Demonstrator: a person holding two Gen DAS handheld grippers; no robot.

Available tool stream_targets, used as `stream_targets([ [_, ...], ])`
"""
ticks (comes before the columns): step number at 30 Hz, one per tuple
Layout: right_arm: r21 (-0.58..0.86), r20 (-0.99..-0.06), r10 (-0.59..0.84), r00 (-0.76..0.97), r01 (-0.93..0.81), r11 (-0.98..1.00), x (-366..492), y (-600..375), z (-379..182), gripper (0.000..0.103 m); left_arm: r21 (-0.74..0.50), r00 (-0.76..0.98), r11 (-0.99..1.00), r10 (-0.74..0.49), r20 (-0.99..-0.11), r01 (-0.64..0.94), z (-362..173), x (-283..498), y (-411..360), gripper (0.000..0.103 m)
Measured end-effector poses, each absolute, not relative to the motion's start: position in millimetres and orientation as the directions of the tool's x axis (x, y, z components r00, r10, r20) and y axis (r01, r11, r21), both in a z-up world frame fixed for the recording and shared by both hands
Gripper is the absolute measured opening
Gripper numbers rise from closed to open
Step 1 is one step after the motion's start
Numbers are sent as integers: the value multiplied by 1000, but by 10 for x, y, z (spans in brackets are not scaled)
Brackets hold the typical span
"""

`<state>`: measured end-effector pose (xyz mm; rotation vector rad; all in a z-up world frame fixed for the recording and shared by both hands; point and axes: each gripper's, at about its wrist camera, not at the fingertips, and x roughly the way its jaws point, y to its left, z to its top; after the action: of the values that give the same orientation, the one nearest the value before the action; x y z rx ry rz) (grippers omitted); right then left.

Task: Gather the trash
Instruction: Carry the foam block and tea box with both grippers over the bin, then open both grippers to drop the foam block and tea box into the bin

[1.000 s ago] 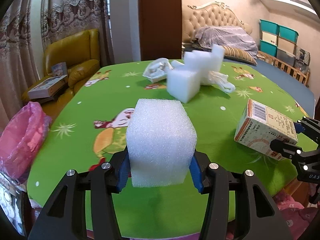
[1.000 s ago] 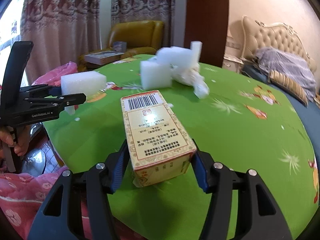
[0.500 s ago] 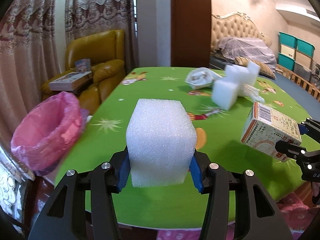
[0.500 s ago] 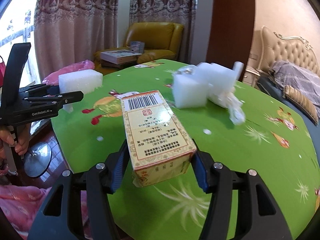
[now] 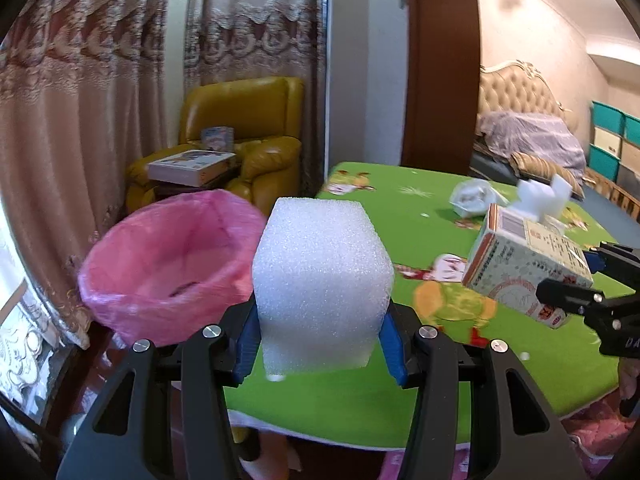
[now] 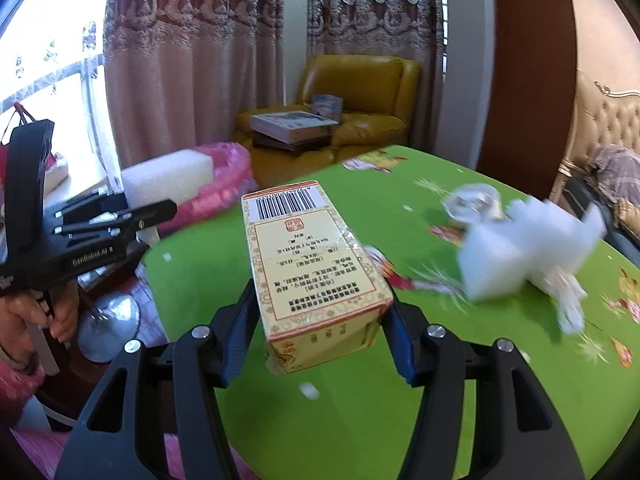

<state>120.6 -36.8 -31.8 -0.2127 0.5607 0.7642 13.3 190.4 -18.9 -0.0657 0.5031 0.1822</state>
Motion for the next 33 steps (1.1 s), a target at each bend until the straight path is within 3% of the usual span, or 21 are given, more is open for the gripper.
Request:
stream_targets([
  [13,75,-559,675,481,-781,620,1599,726,-124,57,-27,813,941,278,-511,-339,-39,44,2978,48],
  [30,34,-602,666,440,-819,572,1911,2096,-56,59,-158,765,885,274,-583,-438,-168,583,4029,49],
  [31,33,-610,670,423,-831,555,1916,2157,-76,59,-163,765,885,270,-585,-437,-179,607,4051,53],
  [33,17,-610,657,442,-822,569,1901,2191,-78,69,-165,760,876,281,-587,-452,-201,630,4090,75],
])
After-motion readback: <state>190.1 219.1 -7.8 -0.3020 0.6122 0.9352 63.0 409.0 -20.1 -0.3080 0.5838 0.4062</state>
